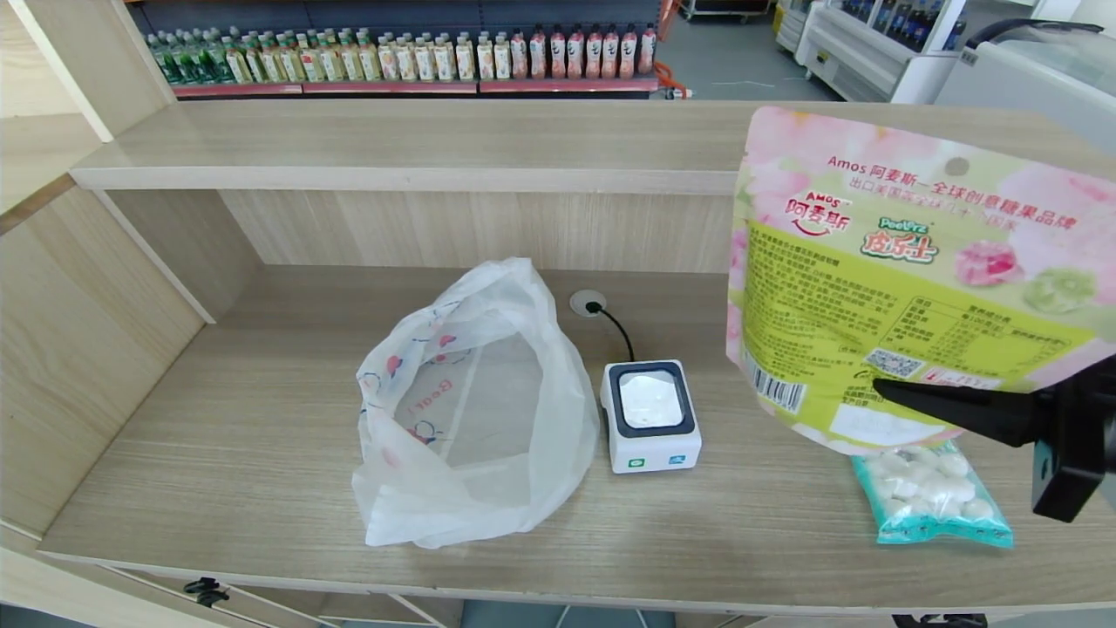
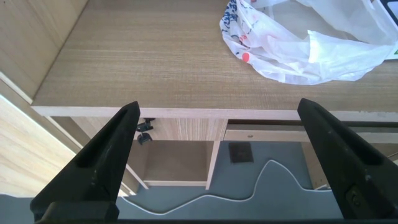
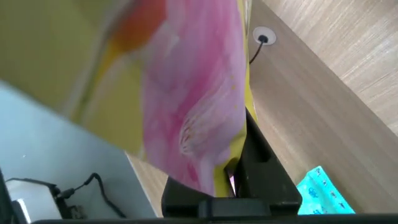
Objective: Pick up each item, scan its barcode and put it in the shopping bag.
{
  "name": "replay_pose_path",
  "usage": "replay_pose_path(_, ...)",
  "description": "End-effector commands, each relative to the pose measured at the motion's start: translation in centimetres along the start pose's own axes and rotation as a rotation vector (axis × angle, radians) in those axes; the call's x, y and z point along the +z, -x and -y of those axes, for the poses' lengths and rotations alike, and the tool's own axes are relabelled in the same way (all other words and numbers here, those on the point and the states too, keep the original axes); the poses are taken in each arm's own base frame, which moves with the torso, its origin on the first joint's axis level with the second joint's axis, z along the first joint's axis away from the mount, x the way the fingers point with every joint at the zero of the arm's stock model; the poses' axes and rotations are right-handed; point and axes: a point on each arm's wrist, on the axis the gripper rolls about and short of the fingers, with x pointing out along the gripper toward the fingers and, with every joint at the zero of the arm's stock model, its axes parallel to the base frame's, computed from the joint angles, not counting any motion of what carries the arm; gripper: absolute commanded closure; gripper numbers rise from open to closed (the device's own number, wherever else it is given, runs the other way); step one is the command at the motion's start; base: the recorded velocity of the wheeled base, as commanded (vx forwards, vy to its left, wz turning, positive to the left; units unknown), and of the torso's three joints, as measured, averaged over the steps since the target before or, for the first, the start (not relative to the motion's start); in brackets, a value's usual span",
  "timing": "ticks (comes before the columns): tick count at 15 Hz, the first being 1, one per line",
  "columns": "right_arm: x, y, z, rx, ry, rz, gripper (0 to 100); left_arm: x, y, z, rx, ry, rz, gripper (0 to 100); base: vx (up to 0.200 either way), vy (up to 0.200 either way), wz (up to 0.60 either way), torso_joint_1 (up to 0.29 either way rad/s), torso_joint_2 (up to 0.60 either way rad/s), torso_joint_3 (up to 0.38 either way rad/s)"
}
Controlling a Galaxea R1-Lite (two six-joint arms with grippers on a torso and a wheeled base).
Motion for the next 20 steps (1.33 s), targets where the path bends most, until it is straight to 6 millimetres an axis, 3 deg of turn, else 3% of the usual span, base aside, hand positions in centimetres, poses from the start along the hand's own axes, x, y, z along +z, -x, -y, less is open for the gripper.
replay_pose_path(1,0.7,1.6,-0.9,-0.003,0.011,0.011,100,0.0,0.0,0.0,0.000,0.000,0.000,0,0.000,0.000,0.00,0.000,0.00,0.000)
replay_pose_path(8,2.0,2.3,-0.6,0.003,0.100,-0.003,100,0.0,0.0,0.0,0.000,0.000,0.000,0,0.000,0.000,0.00,0.000,0.00,0.000)
replay_pose_path(15,1.7,2.2,-0.7,0.008,0.138,-0.020,100,0.0,0.0,0.0,0.000,0.000,0.000,0,0.000,0.000,0.60,0.000,0.01,0.004)
replay_pose_path(20,-1.7,1.3,2.6,-0.076,0.411,-0.195,100,0.0,0.0,0.0,0.000,0.000,0.000,0,0.000,0.000,0.00,0.000,0.00,0.000)
